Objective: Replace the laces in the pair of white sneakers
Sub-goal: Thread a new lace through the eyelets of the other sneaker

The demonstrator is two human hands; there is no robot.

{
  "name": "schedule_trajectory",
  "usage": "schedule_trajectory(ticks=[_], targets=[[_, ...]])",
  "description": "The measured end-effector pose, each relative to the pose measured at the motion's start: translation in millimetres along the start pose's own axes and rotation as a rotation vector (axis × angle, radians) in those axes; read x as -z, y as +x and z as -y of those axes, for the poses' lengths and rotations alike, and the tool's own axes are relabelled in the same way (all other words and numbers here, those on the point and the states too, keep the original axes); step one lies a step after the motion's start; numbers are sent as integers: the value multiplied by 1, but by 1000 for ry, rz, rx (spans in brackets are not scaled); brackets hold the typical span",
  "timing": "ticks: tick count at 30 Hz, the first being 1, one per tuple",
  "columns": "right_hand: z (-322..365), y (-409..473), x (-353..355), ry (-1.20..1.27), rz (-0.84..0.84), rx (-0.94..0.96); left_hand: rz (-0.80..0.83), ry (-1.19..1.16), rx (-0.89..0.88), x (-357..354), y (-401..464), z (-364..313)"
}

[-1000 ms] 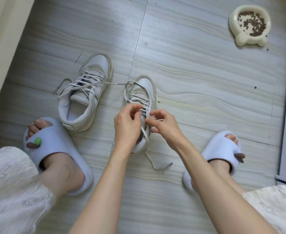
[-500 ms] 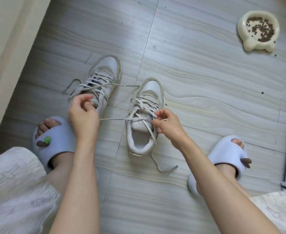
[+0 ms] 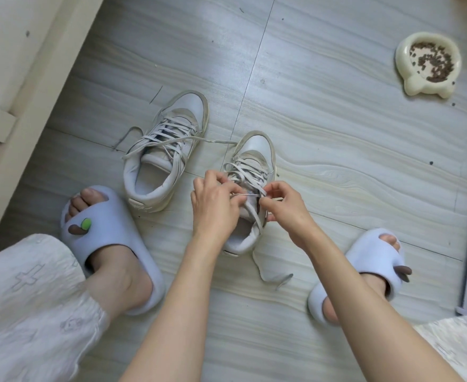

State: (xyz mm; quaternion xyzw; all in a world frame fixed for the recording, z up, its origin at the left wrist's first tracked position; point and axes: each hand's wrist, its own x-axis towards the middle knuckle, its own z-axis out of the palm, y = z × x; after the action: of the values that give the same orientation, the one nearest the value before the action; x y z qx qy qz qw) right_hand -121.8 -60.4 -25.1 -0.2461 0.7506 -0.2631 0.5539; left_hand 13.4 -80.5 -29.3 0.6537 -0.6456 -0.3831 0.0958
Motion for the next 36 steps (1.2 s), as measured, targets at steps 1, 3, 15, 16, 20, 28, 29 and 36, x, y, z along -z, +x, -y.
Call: schedule_trajectory(ticks=[1, 3, 15, 16, 20, 28, 29, 36], targets=[[0, -1, 1, -2, -8, 4, -17, -154, 35, 2, 2, 2], [-1, -2, 4, -16, -15, 7, -96, -656, 170, 16, 5, 0], [-10, -5, -3, -261, -130, 129, 20, -373, 135, 46, 20, 6], [-12, -7, -6, -312, -156, 156, 88, -277, 107, 40, 17, 7], [-14, -18, -12, -490, -166, 203, 189, 36, 88, 33, 5, 8], [-14, -25, 1, -796, -120, 219, 359, 157, 48, 43, 11, 13], [-15, -27, 2, -778, -107, 198, 360, 137, 57, 40, 9, 14], [-29, -36, -9, -473, -96, 56, 269, 170, 149, 41, 6, 11]])
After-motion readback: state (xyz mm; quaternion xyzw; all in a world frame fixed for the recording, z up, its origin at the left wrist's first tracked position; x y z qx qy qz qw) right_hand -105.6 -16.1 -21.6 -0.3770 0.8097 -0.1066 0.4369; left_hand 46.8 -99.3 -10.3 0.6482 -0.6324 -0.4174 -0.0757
